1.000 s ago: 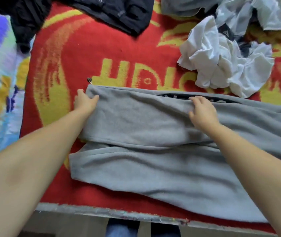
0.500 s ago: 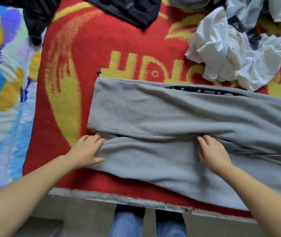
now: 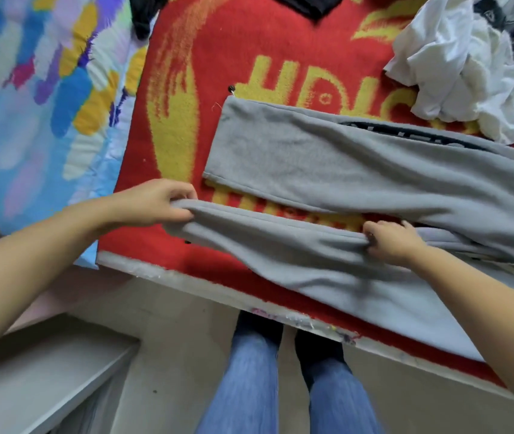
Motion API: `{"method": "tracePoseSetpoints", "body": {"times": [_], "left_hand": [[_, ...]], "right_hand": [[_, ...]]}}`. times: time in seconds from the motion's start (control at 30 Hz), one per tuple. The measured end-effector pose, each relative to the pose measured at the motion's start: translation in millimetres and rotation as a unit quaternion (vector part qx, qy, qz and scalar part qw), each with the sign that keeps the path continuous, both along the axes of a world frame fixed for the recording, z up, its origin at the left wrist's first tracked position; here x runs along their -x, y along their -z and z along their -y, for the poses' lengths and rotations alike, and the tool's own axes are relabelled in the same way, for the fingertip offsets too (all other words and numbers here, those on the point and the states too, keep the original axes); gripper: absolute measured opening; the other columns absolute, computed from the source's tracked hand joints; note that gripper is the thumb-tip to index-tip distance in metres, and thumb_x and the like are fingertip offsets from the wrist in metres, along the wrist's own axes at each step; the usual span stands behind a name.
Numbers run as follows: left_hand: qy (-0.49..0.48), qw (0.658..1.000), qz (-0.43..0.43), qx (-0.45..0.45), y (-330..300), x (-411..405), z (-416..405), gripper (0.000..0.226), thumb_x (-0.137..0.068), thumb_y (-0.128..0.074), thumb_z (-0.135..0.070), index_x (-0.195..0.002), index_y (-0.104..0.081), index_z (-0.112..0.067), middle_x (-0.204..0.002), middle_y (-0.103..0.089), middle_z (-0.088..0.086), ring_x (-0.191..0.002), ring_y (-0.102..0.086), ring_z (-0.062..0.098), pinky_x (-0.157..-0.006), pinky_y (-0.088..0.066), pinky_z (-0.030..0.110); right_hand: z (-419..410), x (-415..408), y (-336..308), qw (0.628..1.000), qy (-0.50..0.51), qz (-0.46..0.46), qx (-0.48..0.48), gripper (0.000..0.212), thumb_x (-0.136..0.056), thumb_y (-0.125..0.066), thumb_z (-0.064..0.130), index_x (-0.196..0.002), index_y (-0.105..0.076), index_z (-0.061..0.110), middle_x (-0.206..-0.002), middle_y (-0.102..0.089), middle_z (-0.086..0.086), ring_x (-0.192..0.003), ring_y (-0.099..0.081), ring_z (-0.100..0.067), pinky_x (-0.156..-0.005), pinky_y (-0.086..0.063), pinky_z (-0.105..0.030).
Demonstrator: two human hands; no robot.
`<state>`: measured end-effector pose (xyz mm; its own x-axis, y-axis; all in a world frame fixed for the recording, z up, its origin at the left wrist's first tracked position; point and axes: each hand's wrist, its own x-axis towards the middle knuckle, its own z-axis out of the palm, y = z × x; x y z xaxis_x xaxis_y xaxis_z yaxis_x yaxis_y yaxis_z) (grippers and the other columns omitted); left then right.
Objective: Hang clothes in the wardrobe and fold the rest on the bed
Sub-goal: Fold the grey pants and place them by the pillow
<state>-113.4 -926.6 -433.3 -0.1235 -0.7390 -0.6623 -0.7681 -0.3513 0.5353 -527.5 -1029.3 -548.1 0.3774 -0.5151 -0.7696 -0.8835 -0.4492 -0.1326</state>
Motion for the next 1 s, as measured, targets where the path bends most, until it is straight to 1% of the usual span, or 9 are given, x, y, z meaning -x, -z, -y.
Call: {"method": "tracePoseSetpoints", "body": {"times": [0.1, 0.2, 0.33, 0.5, 0.57, 0.67, 0.8, 0.9, 1.0], "left_hand": [[-0.145, 0.982, -0.103, -0.068, -18.3, -7.2, -12.7, 0.008, -0.081, -0.072, -0.022, -0.082, -0.065, -0.019, -0.075, -0.061, -0.001, -0.071, -0.055, 0.010, -0.064, -0.041, 0.031], [-0.194, 0.965, -0.107, -0.143, -7.7, -14.2, -14.7, 0.005, -0.086, -0.070, -0.018, -0.085, -0.067, -0.014, -0.081, -0.059, 0.008, -0.074, -0.052, 0.019, -0.067, -0.037, 0.036], [-0.231, 0.968, 0.068, -0.068, 56.9, -6.7, 7.8, 0.021, -0.082, -0.073, -0.019, -0.100, -0.065, -0.013, -0.091, -0.060, 0.009, -0.084, -0.054, 0.022, -0.066, -0.039, 0.030], [-0.487, 0.861, 0.144, -0.033, 140.5, 34.1, 0.7, 0.066, -0.085, -0.069, -0.030, -0.137, -0.037, -0.003, -0.136, -0.048, 0.020, -0.124, -0.048, 0.034, -0.102, -0.038, 0.037], [-0.451, 0.867, 0.196, -0.081, 161.8, 46.2, -11.0, 0.069, -0.086, -0.068, -0.034, -0.137, -0.034, 0.000, -0.141, -0.041, 0.022, -0.130, -0.041, 0.037, -0.106, -0.035, 0.041], [-0.354, 0.904, 0.212, -0.114, 170.4, 49.3, -25.3, 0.046, -0.093, -0.057, -0.024, -0.127, -0.039, 0.001, -0.132, -0.048, 0.027, -0.121, -0.047, 0.043, -0.096, -0.039, 0.044], [-0.233, 0.927, 0.268, -0.118, 156.4, 20.5, -9.2, 0.041, -0.092, -0.054, -0.022, -0.126, -0.039, -0.004, -0.130, -0.049, 0.025, -0.120, -0.047, 0.042, -0.095, -0.042, 0.047], [-0.280, 0.932, 0.228, 0.039, 139.7, 3.5, 43.9, 0.061, -0.086, -0.057, -0.014, -0.141, -0.033, -0.008, -0.136, -0.039, 0.023, -0.125, -0.040, 0.039, -0.102, -0.036, 0.048], [-0.158, 0.948, 0.163, 0.222, 134.5, 8.6, 118.7, 0.057, -0.081, -0.053, -0.001, -0.137, -0.043, -0.005, -0.131, -0.045, 0.021, -0.120, -0.043, 0.037, -0.102, -0.035, 0.044]], "right_hand": [[-3.8, 4.1, -26.4, 0.987, -0.015, -0.015, -0.157, 0.016, -0.080, -0.060, 0.016, -0.088, -0.047, 0.017, -0.094, -0.058, -0.005, -0.092, -0.056, -0.027, -0.076, -0.043, -0.034], [7.5, 20.4, -46.6, 0.971, 0.013, -0.037, -0.237, 0.019, -0.079, -0.064, 0.020, -0.090, -0.048, 0.022, -0.095, -0.059, -0.003, -0.088, -0.057, -0.021, -0.079, -0.047, -0.039], [23.5, 23.9, -25.0, 0.998, 0.048, 0.019, -0.047, 0.020, -0.084, -0.062, 0.017, -0.101, -0.056, 0.010, -0.105, -0.060, -0.011, -0.096, -0.056, -0.028, -0.073, -0.038, -0.032], [9.9, 12.3, 23.2, 0.992, 0.075, -0.015, 0.098, 0.022, -0.095, -0.044, 0.020, -0.114, -0.051, 0.010, -0.122, -0.056, -0.013, -0.113, -0.051, -0.034, -0.088, -0.041, -0.040], [8.4, 11.6, 33.2, 0.989, 0.058, -0.031, 0.134, 0.021, -0.097, -0.038, 0.017, -0.111, -0.052, 0.011, -0.119, -0.058, -0.012, -0.110, -0.053, -0.033, -0.083, -0.039, -0.039], [13.3, 12.8, 34.7, 0.983, 0.051, -0.041, 0.170, 0.020, -0.096, -0.036, 0.012, -0.105, -0.053, 0.011, -0.114, -0.062, -0.010, -0.103, -0.057, -0.032, -0.072, -0.033, -0.036], [38.2, 4.4, 15.6, 0.996, 0.035, -0.059, 0.054, 0.024, -0.097, -0.040, 0.021, -0.106, -0.062, 0.014, -0.109, -0.066, -0.009, -0.099, -0.059, -0.030, -0.070, -0.041, -0.032], [80.1, -7.1, -2.6, 0.987, 0.124, 0.101, 0.000, 0.019, -0.095, -0.050, 0.020, -0.099, -0.068, 0.018, -0.099, -0.072, -0.004, -0.094, -0.063, -0.024, -0.078, -0.049, -0.033], [130.4, -12.0, -0.1, 0.955, 0.192, 0.137, 0.179, 0.026, -0.094, -0.051, 0.016, -0.116, -0.064, 0.017, -0.119, -0.064, -0.007, -0.107, -0.058, -0.029, -0.079, -0.047, -0.037]]}}
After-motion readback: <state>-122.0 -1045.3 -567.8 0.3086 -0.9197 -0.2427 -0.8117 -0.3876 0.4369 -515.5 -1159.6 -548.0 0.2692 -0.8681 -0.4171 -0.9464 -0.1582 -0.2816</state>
